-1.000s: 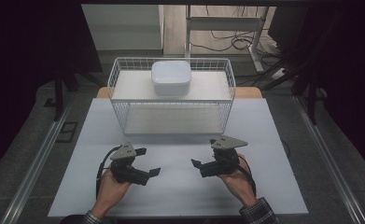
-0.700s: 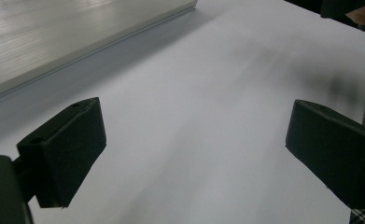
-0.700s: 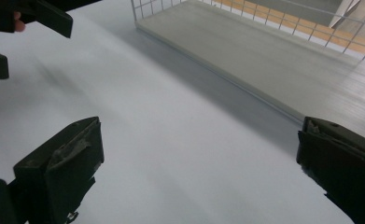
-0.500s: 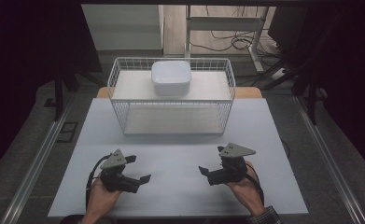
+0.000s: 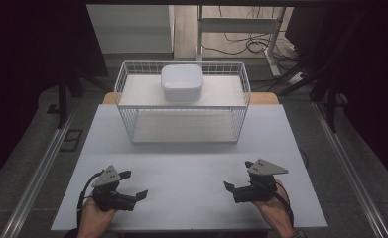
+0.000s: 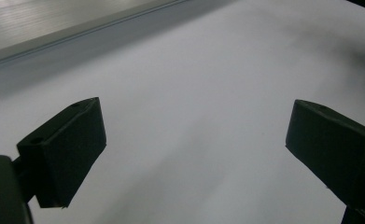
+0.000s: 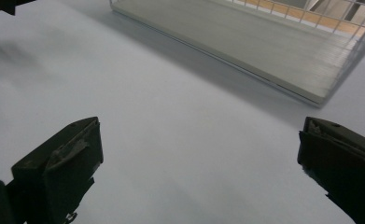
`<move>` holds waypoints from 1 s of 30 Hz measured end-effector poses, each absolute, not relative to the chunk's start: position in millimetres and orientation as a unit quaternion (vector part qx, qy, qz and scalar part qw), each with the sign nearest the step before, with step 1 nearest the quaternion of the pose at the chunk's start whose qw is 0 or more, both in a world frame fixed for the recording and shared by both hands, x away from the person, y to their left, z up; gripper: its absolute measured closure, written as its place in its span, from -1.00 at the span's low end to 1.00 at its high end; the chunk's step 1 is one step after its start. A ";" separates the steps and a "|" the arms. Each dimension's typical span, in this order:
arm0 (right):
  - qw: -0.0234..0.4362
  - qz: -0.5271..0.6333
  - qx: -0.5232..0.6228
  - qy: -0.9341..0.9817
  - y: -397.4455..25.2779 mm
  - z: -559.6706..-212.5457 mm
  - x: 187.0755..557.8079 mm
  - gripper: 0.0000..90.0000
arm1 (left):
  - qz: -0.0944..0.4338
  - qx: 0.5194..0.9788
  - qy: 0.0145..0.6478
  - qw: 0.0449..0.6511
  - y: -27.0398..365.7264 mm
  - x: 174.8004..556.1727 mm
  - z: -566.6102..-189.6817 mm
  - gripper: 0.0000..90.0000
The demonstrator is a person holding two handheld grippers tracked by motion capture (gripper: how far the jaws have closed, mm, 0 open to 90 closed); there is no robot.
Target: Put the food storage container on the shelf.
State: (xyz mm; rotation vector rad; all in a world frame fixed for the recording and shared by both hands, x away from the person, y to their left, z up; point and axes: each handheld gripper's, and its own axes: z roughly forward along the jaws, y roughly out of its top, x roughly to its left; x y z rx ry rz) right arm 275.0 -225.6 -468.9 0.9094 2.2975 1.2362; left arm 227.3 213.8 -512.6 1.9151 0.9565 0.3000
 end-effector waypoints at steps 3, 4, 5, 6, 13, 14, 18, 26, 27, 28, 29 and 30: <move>0.190 0.436 0.329 0.815 -231.2 -470.7 272.4 -1.00 | 0.128 0.781 0.396 0.465 219.2 223.4 -514.8 -0.90; 0.192 0.434 0.333 0.815 -234.2 -471.7 270.9 -1.00 | 0.129 0.781 0.398 0.464 220.6 222.5 -515.3 -0.90; 0.192 0.433 0.335 0.815 -235.7 -472.1 270.1 -1.00 | 0.130 0.780 0.401 0.463 222.6 221.5 -515.9 -0.90; 0.193 0.432 0.337 0.814 -237.6 -472.7 269.0 -1.00 | 0.132 0.779 0.404 0.461 224.6 220.5 -516.4 -0.90; 0.204 0.422 0.348 0.812 -249.2 -475.7 262.1 -1.00 | 0.139 0.772 0.422 0.454 239.3 214.1 -520.1 -0.90; 0.206 0.421 0.350 0.811 -250.8 -476.2 261.2 -1.00 | 0.139 0.772 0.424 0.453 241.2 213.2 -520.5 -0.90; 0.211 0.413 0.359 0.810 -257.4 -478.8 257.9 -1.00 | 0.145 0.769 0.432 0.449 247.8 209.4 -521.5 -0.90; 0.213 0.400 0.377 0.808 -270.0 -485.5 251.3 -1.00 | 0.144 0.763 0.449 0.443 258.7 205.1 -526.1 -0.90; 0.212 0.397 0.379 0.808 -271.6 -487.1 250.4 -1.00 | 0.142 0.762 0.450 0.442 259.7 205.0 -526.9 -0.90; 0.211 0.396 0.381 0.809 -272.9 -488.5 249.7 -1.00 | 0.141 0.762 0.452 0.442 260.2 204.8 -527.4 -0.90; 0.210 0.394 0.383 0.809 -273.8 -489.5 249.0 -1.00 | 0.141 0.762 0.453 0.441 260.9 204.6 -528.2 -0.90; 0.209 0.391 0.385 0.809 -274.9 -490.8 248.1 -1.00 | 0.140 0.762 0.454 0.439 261.6 204.5 -528.9 -0.90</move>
